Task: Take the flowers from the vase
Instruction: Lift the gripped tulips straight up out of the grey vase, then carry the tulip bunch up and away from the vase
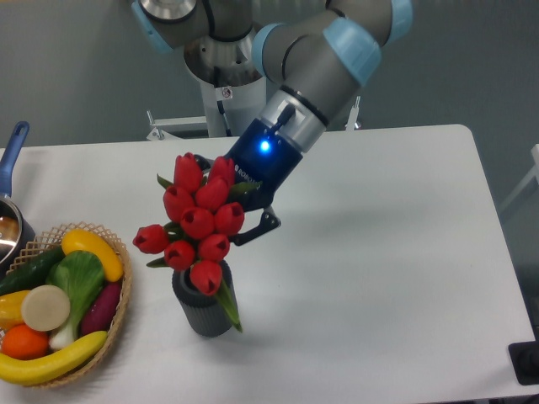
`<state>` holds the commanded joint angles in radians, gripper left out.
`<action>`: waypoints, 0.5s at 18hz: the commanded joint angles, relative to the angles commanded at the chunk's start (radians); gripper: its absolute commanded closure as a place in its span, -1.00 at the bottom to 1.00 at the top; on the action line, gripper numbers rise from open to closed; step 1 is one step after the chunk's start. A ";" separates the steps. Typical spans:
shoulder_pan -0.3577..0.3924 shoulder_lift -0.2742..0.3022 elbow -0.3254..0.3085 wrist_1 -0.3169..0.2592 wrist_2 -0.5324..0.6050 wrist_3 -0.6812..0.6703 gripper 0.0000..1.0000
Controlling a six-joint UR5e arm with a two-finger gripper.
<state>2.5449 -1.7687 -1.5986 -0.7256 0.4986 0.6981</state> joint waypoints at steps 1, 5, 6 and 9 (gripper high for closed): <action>0.000 0.000 0.014 0.000 0.000 -0.015 0.24; 0.003 0.000 0.039 0.000 0.002 -0.060 0.24; 0.011 0.000 0.042 0.000 0.002 -0.060 0.24; 0.028 0.006 0.045 0.000 0.002 -0.061 0.24</action>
<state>2.5725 -1.7626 -1.5539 -0.7256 0.5001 0.6366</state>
